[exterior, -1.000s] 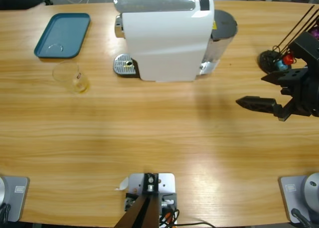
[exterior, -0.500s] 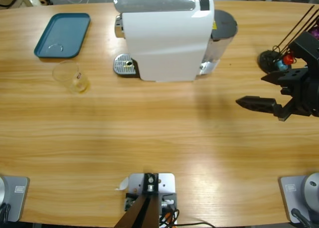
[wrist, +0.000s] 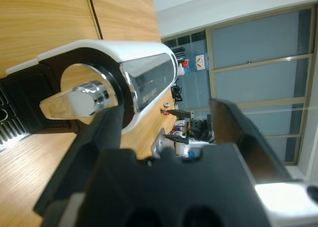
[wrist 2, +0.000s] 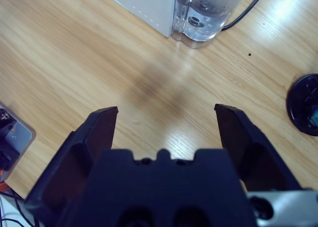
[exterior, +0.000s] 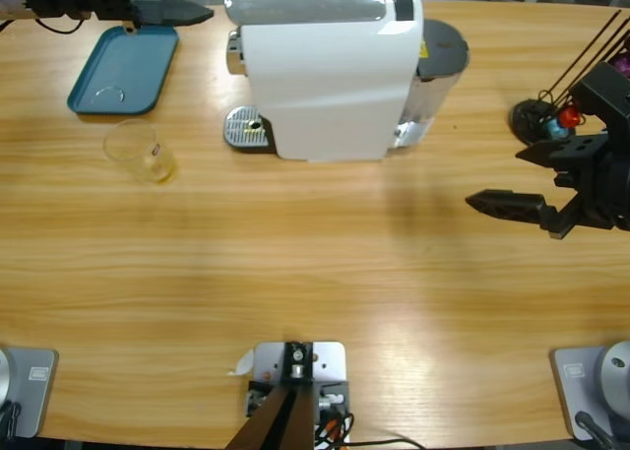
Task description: Pour coffee
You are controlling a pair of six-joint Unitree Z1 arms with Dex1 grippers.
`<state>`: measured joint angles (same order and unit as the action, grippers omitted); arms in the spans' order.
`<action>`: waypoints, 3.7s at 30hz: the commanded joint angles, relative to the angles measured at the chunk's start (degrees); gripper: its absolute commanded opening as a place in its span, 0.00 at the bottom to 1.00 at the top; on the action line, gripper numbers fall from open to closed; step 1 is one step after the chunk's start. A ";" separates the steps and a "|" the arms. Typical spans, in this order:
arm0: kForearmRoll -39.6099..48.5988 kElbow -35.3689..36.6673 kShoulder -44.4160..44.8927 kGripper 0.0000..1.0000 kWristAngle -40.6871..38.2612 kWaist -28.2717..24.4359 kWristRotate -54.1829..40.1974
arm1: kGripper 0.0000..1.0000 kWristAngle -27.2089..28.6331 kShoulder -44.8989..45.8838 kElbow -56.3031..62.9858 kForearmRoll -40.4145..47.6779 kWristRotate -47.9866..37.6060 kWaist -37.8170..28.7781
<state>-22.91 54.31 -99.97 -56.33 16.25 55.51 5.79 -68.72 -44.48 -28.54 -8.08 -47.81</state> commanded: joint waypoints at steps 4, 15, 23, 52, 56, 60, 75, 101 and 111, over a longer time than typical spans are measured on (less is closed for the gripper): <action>-5.20 -0.61 -6.46 0.70 -1.23 1.83 2.51 | 0.84 0.36 -1.19 2.03 0.77 -0.09 -0.61; -9.17 -0.52 -8.22 0.08 -1.62 2.29 4.16 | 0.83 0.36 -1.38 2.03 0.86 -0.09 -0.61; -12.63 -1.00 -8.48 0.00 -2.38 2.38 4.22 | 0.63 0.54 -1.85 2.03 0.86 -0.09 -0.61; 11.66 7.23 11.56 0.31 8.47 2.87 -6.54 | 0.65 0.72 -1.08 2.17 1.03 -0.11 -0.63; 44.27 22.26 16.71 0.55 29.25 7.92 -27.04 | 0.65 0.80 -1.06 2.21 1.03 -0.13 -0.61; 63.04 30.13 17.83 0.78 52.78 16.63 -41.59 | 0.65 0.96 -0.83 2.21 1.03 -0.14 -0.61; 58.07 3.33 42.62 0.99 61.38 21.80 -50.15 | 0.93 3.18 2.17 3.44 1.91 -1.07 -0.61; 42.42 -17.21 42.67 0.94 60.73 23.21 -49.98 | 0.81 23.95 10.71 5.56 11.48 -6.44 21.53; 40.58 -18.28 42.56 0.94 59.52 23.23 -50.05 | 0.80 22.44 5.18 6.88 17.54 -6.42 28.13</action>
<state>18.86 38.26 -56.77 4.78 38.76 4.71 29.18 -60.34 -39.80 -13.86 -14.08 -24.22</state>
